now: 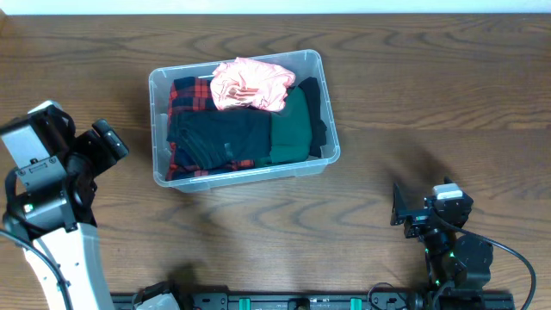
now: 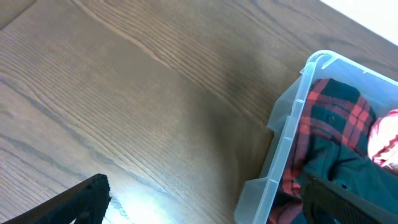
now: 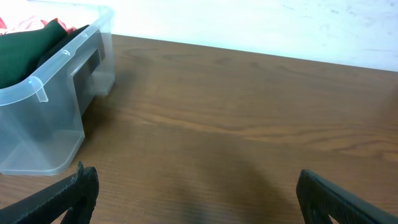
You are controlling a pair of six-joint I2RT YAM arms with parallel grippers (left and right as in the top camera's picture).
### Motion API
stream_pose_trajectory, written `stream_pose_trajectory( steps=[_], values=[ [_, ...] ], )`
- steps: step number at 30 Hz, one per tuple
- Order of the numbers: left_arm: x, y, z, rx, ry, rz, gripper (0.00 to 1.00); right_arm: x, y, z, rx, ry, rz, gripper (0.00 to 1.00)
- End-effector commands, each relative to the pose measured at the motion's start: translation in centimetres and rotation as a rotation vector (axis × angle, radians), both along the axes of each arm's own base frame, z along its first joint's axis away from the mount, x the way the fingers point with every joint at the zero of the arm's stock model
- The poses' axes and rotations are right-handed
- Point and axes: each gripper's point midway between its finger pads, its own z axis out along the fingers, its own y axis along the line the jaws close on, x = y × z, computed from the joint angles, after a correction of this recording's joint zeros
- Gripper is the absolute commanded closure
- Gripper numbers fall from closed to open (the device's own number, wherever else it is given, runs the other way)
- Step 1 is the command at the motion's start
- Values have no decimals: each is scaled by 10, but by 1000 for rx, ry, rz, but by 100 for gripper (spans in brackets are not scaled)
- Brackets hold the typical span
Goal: Pack container
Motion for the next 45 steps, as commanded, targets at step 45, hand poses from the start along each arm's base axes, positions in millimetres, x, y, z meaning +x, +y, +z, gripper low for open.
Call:
stream_pose_trajectory(
  steps=[45],
  values=[
    [-66, -122, -56, 260, -530, -542, 2, 0, 1, 0, 10, -4, 0, 1]
  ],
)
